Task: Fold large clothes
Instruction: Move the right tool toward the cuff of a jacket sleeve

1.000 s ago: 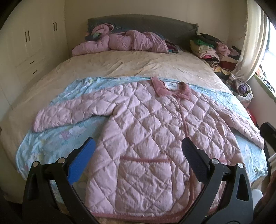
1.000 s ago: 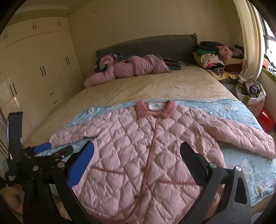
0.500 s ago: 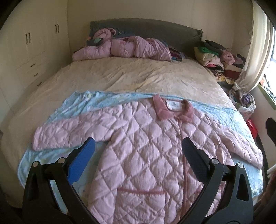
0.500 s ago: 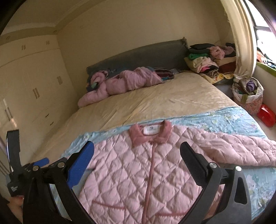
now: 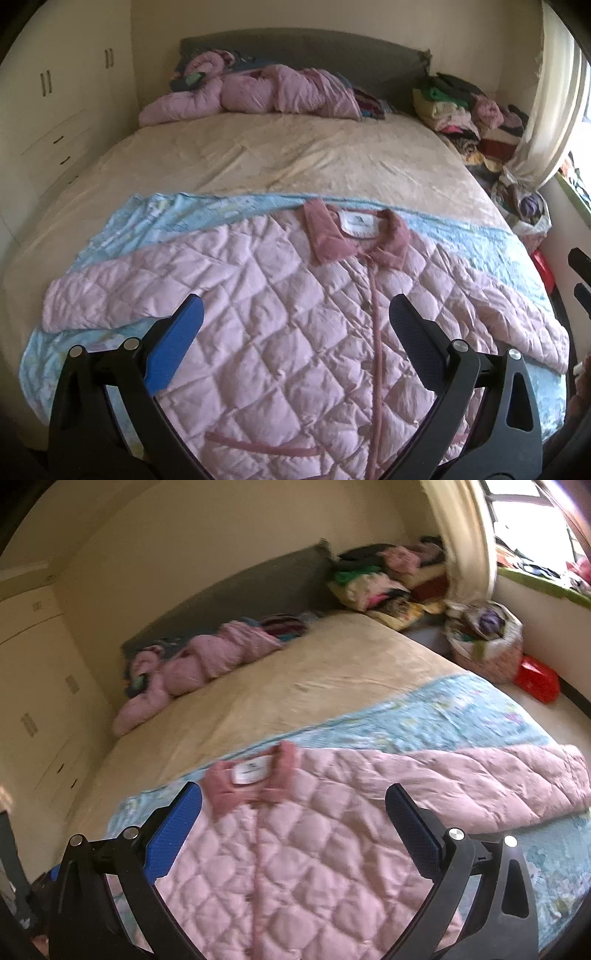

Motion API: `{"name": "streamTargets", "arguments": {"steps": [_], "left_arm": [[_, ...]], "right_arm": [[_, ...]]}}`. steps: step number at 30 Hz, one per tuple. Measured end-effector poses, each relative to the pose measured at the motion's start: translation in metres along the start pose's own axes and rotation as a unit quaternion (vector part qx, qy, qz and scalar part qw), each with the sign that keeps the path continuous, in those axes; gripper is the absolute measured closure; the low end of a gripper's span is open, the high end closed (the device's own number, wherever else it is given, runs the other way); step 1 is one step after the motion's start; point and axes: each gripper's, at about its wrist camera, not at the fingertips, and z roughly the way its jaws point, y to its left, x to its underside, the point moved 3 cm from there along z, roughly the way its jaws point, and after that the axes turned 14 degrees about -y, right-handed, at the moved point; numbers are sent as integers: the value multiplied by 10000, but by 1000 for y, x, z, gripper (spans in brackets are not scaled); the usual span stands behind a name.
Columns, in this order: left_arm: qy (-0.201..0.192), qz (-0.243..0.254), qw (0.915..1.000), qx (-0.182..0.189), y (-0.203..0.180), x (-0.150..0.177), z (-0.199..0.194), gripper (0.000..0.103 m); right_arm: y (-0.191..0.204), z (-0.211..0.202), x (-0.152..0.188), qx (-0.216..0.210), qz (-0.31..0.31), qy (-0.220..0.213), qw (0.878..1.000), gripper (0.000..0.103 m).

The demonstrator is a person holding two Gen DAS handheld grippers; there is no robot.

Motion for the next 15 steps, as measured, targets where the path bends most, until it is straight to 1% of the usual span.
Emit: {"name": "streamTargets", "arguments": {"steps": [2,4,8,11,15], "left_arm": [[70,75,9999,68,-14,6,10,9],[133,120,9998,100,-21,10,17,9],[217,318,9991,183,-43,20,30,9],[277,483,9982,229,-56,30,38,9],[409,566,9969,350,-71,48,48,9]], "right_arm": [[-23,8,2,126,173,55,9998,4],[-47,16,5,339,332,105,9988,4],[-88,24,7,715,528,78,9960,4],[-125,28,9,1054,754,65,9915,4],[-164,31,14,1392,1025,53,9849,4]]}}
